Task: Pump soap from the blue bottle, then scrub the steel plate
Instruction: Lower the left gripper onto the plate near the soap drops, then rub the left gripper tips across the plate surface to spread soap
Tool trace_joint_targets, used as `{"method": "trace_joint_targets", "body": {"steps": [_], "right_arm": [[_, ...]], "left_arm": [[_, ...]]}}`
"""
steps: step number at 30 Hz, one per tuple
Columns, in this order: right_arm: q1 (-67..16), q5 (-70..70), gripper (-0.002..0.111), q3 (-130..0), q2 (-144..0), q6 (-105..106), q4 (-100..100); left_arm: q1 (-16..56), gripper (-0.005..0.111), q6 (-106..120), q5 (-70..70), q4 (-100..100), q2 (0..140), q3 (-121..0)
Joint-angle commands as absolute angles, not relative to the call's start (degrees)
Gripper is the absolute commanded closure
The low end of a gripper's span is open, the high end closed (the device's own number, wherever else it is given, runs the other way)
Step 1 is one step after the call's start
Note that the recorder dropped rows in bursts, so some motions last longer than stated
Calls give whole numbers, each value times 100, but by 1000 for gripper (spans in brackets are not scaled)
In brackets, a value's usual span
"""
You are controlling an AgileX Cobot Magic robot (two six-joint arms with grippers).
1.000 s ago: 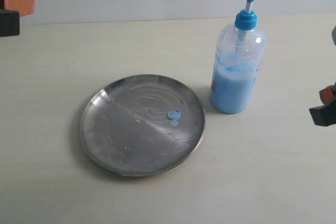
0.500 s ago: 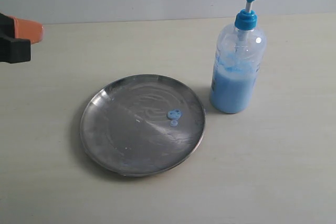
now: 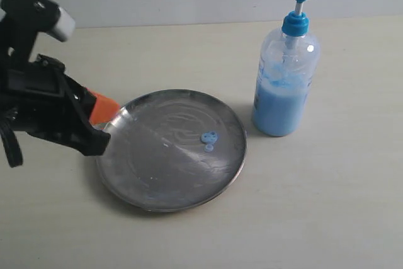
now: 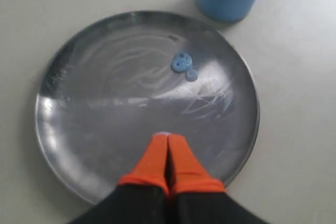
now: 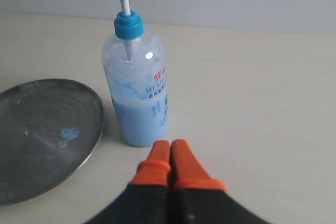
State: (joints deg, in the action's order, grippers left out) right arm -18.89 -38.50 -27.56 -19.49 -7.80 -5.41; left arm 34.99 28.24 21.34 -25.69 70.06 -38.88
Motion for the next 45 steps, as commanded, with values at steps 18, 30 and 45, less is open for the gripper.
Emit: {"method": "trace_joint_targets", "body": {"steps": [18, 30, 45], "right_arm": [[-1866, -3329, 108, -2545, -1203, -752, -454], [-1866, -3190, 108, -2442, -1203, -752, -451], [-1866, -3134, 108, -2442, -1203, -752, -464]], "left_arm": [[3600, 107, 2846, 4068, -3190, 10564, -6670], [3602, 107, 2661, 5167, -3143, 11871, -8217], [3602, 107, 2661, 4082, -3015, 12277, -8217]]}}
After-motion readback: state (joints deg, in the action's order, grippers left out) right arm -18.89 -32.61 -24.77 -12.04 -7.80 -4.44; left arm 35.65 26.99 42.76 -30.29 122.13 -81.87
